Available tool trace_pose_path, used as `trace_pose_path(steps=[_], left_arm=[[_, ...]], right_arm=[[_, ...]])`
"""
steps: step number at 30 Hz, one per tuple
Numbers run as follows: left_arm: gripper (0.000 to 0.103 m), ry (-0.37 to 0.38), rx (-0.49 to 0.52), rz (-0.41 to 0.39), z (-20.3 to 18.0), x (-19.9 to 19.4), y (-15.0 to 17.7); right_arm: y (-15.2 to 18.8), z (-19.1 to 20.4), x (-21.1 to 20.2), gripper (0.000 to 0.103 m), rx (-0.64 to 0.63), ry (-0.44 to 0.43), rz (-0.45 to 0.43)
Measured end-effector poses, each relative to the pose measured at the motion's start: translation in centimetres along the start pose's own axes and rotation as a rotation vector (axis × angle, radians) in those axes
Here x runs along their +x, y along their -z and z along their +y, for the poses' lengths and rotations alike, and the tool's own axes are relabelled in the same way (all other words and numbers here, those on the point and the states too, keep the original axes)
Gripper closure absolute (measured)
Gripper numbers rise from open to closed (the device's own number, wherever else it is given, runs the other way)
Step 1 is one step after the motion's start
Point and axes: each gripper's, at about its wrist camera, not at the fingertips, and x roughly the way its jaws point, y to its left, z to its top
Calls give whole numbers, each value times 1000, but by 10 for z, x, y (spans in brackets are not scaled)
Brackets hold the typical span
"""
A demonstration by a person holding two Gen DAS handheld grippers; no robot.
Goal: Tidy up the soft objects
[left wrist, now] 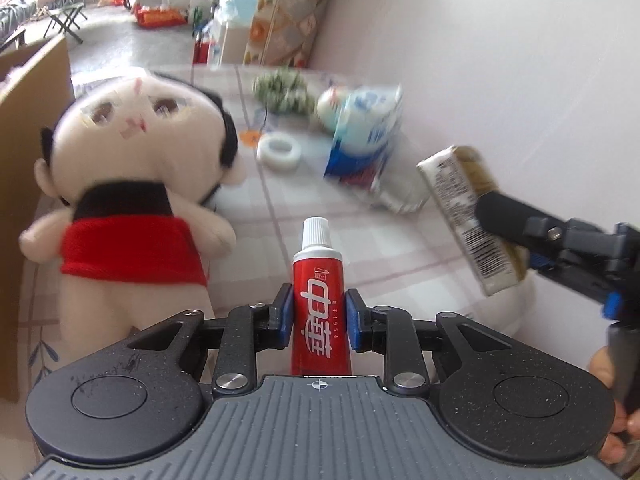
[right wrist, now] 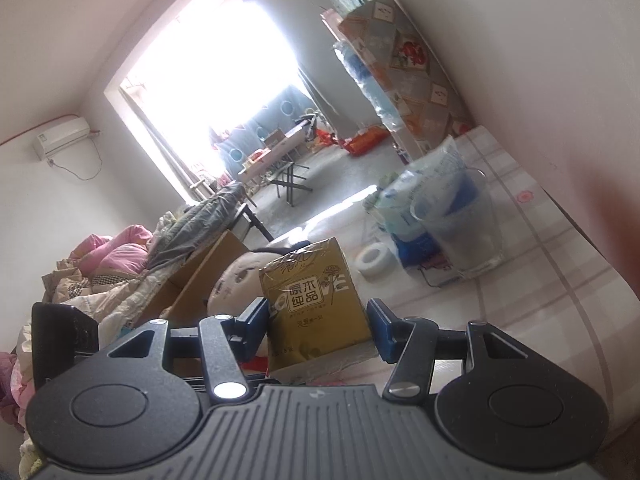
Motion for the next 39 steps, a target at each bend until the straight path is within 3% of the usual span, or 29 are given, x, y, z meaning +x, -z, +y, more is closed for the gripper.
trace_pose_path(steps=[15, 21, 25, 31, 37, 39], left_arm=[[78, 21, -100, -347, 35, -143, -20], [78, -64, -144, -470, 69, -199, -25], [78, -145, -179, -517, 101, -228, -30], [78, -218, -275, -466, 162, -238, -41], [78, -263, -344, -282, 220, -195, -53], [78, -277, -361, -232, 237, -193, -43]], right_arm=[[-42, 125, -3, 46, -204, -208, -82], [-53, 190, 21, 46, -272, -334, -50], [-58, 227, 50, 46, -282, -406, 17], [-51, 273, 123, 46, -252, -442, 202], [-25, 283, 208, 46, -185, -343, 456], [-18, 280, 232, 46, -163, -292, 524]])
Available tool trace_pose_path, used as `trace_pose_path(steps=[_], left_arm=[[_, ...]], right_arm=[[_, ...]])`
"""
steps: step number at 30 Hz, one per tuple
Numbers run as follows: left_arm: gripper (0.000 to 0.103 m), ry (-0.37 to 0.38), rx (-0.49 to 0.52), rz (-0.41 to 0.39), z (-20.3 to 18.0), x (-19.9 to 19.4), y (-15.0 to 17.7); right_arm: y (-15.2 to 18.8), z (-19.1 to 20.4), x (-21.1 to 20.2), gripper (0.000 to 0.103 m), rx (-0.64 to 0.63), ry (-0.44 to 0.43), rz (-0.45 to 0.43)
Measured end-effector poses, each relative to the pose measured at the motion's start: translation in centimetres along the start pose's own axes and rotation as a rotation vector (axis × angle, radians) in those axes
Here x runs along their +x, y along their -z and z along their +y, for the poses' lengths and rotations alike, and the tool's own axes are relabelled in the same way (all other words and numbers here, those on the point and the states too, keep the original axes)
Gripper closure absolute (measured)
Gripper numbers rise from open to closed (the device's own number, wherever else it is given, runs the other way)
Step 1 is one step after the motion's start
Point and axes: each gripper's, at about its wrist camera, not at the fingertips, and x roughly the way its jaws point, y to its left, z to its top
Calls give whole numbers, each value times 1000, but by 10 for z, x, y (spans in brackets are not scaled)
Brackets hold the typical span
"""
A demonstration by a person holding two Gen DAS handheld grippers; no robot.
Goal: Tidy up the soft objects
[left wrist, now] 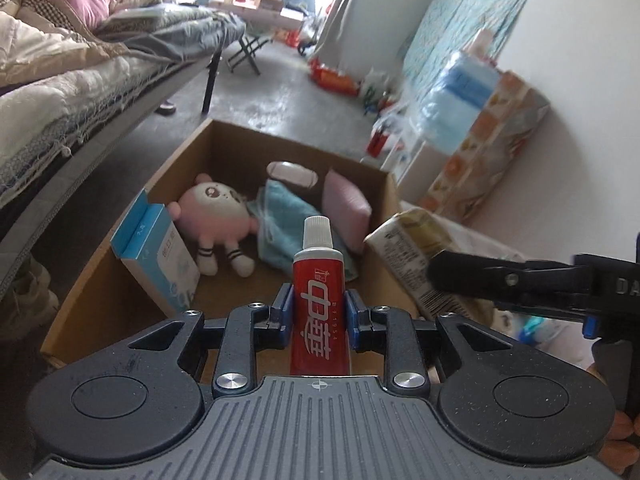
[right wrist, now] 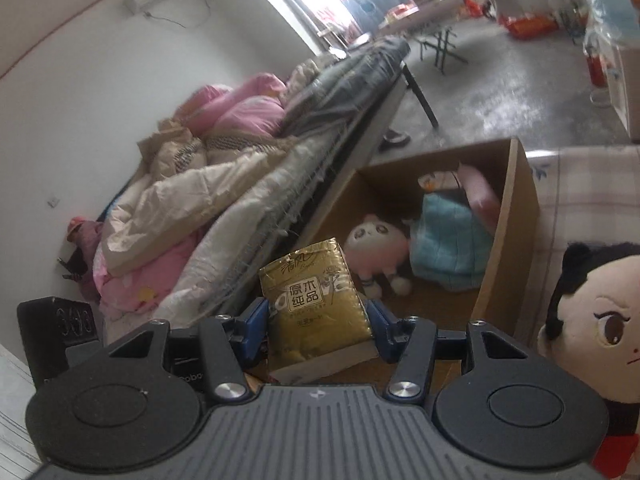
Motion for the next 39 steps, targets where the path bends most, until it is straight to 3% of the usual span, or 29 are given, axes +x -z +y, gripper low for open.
trace_pose_path(steps=[6, 17, 24, 33, 39], left_arm=[[78, -74, 7, 82, 17, 39, -21], [78, -246, 137, 223, 28, 101, -42], [77, -256, 161, 312, 34, 130, -37], [76, -268, 86, 420, 52, 149, -35], [75, -258, 49, 408, 62, 145, -35]], right_arm=[[-21, -11, 57, 46, 101, 85, 110], [-41, -32, 139, 46, 242, 209, 219], [-32, -52, 171, 44, 307, 288, 288], [-26, -56, 187, 38, 353, 312, 361], [-27, -56, 188, 37, 369, 291, 356]])
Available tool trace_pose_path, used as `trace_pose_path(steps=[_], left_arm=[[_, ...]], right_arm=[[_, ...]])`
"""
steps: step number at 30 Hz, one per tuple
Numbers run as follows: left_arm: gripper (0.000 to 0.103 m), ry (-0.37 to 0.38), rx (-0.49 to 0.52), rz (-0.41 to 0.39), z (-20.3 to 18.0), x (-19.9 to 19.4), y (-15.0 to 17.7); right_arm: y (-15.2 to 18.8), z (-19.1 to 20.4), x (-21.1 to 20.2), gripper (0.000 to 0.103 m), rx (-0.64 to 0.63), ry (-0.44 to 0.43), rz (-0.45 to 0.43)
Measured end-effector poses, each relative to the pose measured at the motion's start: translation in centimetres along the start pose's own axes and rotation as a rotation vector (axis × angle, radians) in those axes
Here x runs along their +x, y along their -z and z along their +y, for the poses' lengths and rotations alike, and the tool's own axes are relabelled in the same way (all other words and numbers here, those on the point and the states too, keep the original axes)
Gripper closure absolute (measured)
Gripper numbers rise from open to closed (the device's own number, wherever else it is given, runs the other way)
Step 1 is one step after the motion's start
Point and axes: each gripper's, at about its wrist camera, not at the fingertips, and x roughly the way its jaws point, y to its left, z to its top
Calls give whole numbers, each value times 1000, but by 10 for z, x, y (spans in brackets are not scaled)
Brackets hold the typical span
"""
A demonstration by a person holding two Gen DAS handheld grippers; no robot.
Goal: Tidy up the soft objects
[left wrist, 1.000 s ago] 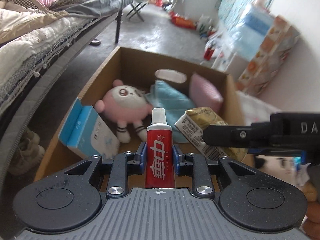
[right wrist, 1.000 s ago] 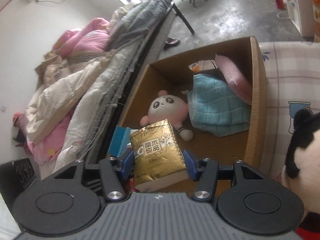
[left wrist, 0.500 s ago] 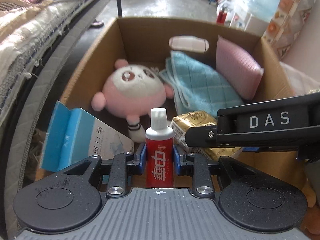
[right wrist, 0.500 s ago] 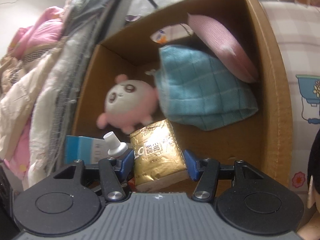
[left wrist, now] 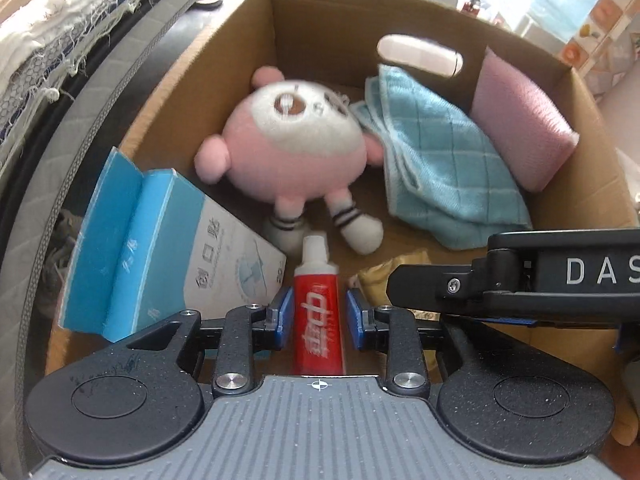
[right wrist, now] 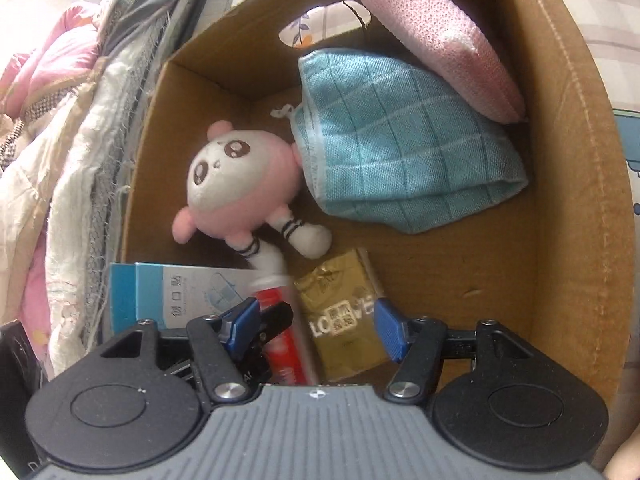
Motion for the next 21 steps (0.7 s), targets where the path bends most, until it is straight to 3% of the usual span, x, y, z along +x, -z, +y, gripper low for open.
trace_pose_path(steps=[7, 12, 15, 19, 21], left_arm=[[73, 45, -31, -85, 6, -17, -5], [64, 93, -46, -184, 4, -42, -4], [54, 130, -43, -248, 0, -66, 5], [29, 144, 6, -335, -14, -105, 25], [21, 153, 35, -387, -23, -127, 38]], right_arm=[[-5, 4, -18, 37, -44, -75, -69], [4, 8, -49, 38, -119, -161, -165], [18, 5, -78, 38, -170, -230, -222], [49, -6, -133, 36, -283, -273, -323], [67, -15, -162, 26, -329, -270, -380]])
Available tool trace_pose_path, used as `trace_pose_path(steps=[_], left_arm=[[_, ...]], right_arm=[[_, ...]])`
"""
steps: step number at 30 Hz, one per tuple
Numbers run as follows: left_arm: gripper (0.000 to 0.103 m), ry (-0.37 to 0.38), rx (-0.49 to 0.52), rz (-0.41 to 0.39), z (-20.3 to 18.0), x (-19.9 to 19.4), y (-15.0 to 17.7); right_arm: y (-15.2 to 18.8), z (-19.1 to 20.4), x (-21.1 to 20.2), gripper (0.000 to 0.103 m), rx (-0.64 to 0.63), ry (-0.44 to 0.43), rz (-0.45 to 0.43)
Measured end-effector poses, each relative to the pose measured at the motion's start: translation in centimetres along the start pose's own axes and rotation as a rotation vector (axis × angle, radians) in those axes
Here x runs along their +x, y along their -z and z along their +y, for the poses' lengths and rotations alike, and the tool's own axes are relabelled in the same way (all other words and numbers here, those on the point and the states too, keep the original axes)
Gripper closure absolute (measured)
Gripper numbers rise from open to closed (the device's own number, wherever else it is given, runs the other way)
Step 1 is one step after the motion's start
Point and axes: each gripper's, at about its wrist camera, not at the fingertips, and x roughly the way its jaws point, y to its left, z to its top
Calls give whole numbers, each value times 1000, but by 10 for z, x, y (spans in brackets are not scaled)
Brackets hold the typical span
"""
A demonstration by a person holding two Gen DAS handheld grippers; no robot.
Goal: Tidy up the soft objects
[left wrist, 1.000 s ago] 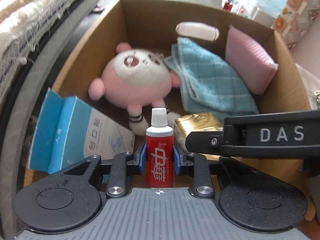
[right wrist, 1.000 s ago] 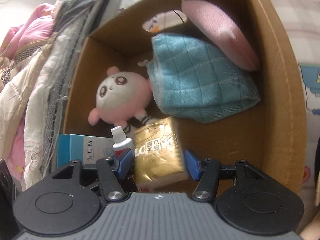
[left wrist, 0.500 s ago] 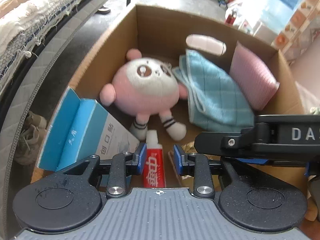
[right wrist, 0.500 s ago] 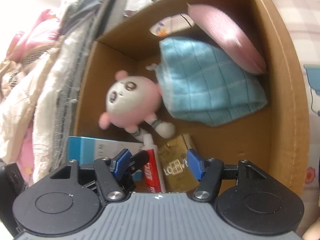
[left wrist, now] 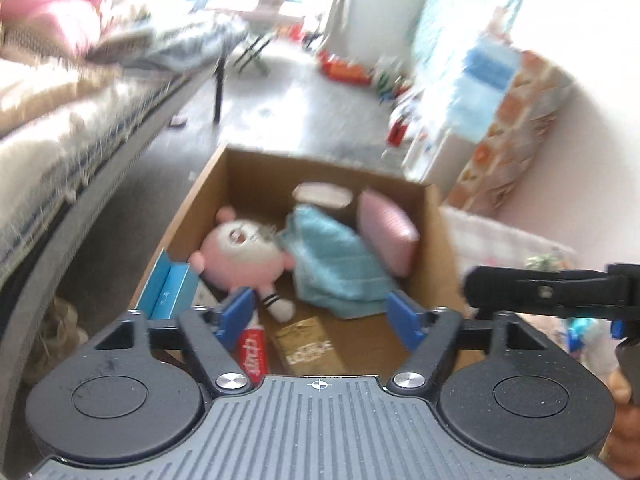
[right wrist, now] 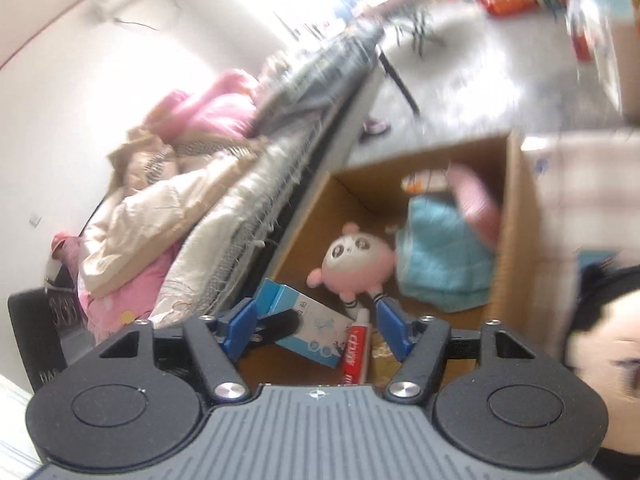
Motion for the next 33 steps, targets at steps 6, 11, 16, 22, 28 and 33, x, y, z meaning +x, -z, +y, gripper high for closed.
trace_pose_path(steps=[6, 11, 16, 22, 28, 33], left_arm=[[1, 46, 90, -116, -40, -65, 20], [0, 60, 157, -194, -76, -104, 46], [0, 86, 238, -228, -106, -130, 81], [0, 159, 182, -272, -121, -144, 129], [0, 82, 191, -337, -125, -144, 162], [0, 74, 140, -379, -124, -149, 167]], right_arm=[[32, 12, -113, 0, -182, 48, -196], [66, 17, -186, 0, -282, 96, -287], [96, 15, -221, 0, -351, 248, -300], [118, 13, -225, 0, -317, 273, -201], [133, 22, -226, 0, -317, 434, -146], [141, 31, -222, 0, -349, 568, -132]])
